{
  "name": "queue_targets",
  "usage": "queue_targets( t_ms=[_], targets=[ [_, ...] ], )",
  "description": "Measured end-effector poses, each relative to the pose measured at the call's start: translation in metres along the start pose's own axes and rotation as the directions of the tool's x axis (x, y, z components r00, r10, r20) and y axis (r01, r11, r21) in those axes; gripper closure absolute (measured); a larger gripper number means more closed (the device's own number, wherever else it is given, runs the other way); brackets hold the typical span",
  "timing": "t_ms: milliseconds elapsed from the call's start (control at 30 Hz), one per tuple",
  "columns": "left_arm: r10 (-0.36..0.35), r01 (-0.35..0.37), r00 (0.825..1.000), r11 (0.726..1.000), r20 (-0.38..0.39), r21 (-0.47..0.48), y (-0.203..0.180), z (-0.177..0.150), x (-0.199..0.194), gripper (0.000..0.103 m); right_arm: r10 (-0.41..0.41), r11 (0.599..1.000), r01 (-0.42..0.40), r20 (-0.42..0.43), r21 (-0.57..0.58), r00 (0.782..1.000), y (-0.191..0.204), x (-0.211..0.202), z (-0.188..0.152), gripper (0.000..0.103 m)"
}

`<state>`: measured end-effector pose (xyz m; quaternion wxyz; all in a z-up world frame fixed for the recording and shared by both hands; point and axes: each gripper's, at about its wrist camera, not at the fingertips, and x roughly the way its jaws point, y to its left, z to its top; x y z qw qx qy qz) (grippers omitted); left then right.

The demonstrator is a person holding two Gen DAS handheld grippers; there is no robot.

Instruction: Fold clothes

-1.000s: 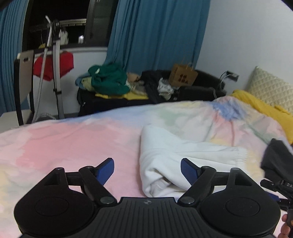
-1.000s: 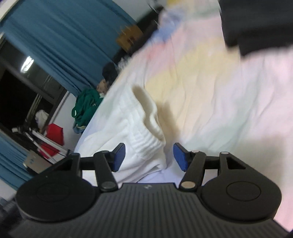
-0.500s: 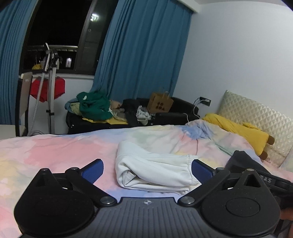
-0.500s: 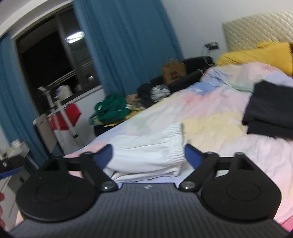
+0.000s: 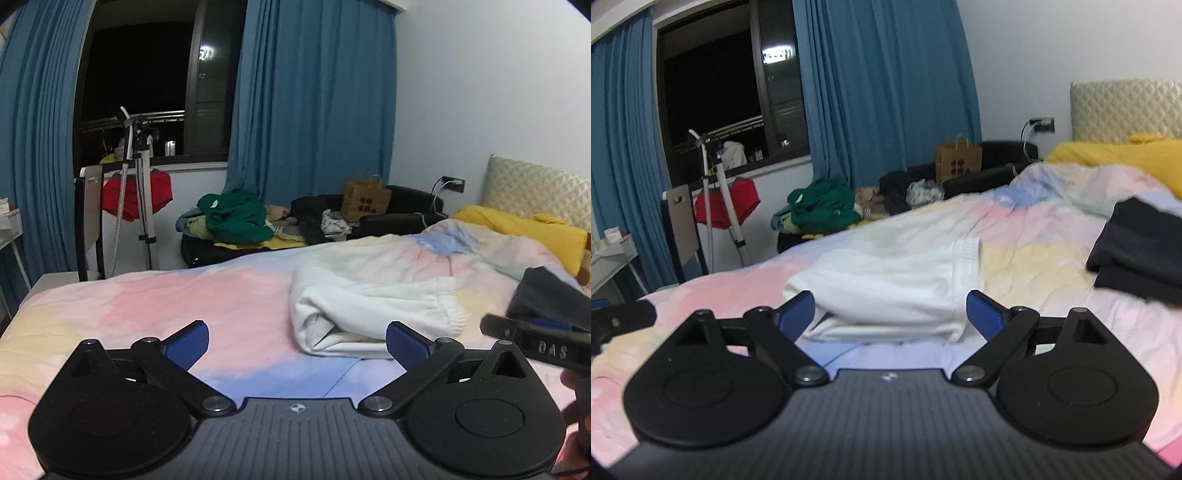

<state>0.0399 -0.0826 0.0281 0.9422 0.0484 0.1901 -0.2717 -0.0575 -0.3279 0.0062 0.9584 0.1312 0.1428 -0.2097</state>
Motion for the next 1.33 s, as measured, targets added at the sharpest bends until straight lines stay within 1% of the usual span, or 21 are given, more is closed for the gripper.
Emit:
queue_targets(
  t_ms=[133,267,433,633,733,867,967,1100,1333],
  targets=[
    [0.023,-0.023,1.0,0.999,-0.017,0.023,0.005,-0.006,0.013,0.0,-0.012,0.999,0.011,-0.036,-0.03,0.999,0.004,0.012,-0.01,0.013],
    [-0.004,0.004,1.0,1.0,-0.029,0.004,0.01,-0.008,0.022,0.0,-0.014,1.0,0.014,-0.061,-0.005,0.998,0.003,0.022,-0.01,0.013],
    [-0.04,0.039,0.998,0.999,-0.048,-0.022,0.011,-0.007,0.033,0.0,-0.022,1.0,0.021,-0.088,-0.015,0.996,0.007,0.032,-0.015,0.013],
    [-0.035,0.033,0.998,0.999,-0.053,-0.028,0.01,-0.006,0.035,0.0,-0.025,0.999,0.022,-0.087,-0.035,0.996,0.011,0.034,-0.018,0.013],
    [-0.022,0.021,0.998,1.0,-0.053,-0.017,0.008,-0.006,0.036,0.0,-0.021,0.999,0.018,-0.091,-0.033,0.996,0.009,0.035,-0.017,0.013],
    [-0.03,0.029,0.998,0.999,-0.055,-0.013,0.003,-0.006,0.035,0.0,-0.019,0.999,0.015,-0.092,-0.035,0.996,0.009,0.034,-0.015,0.013],
    [-0.014,0.015,0.999,1.0,-0.05,0.011,-0.002,-0.007,0.035,0.0,-0.021,0.999,0.018,-0.088,-0.035,0.996,0.009,0.032,-0.016,0.013],
    [-0.022,0.022,0.999,1.0,-0.049,0.011,-0.005,-0.007,0.034,0.0,-0.022,0.999,0.019,-0.084,-0.037,0.996,0.01,0.032,-0.017,0.013],
    [-0.011,0.012,0.998,1.0,-0.055,0.015,-0.008,-0.01,0.036,0.0,-0.025,0.999,0.022,-0.082,-0.042,0.996,0.011,0.033,-0.017,0.013]
  ],
)
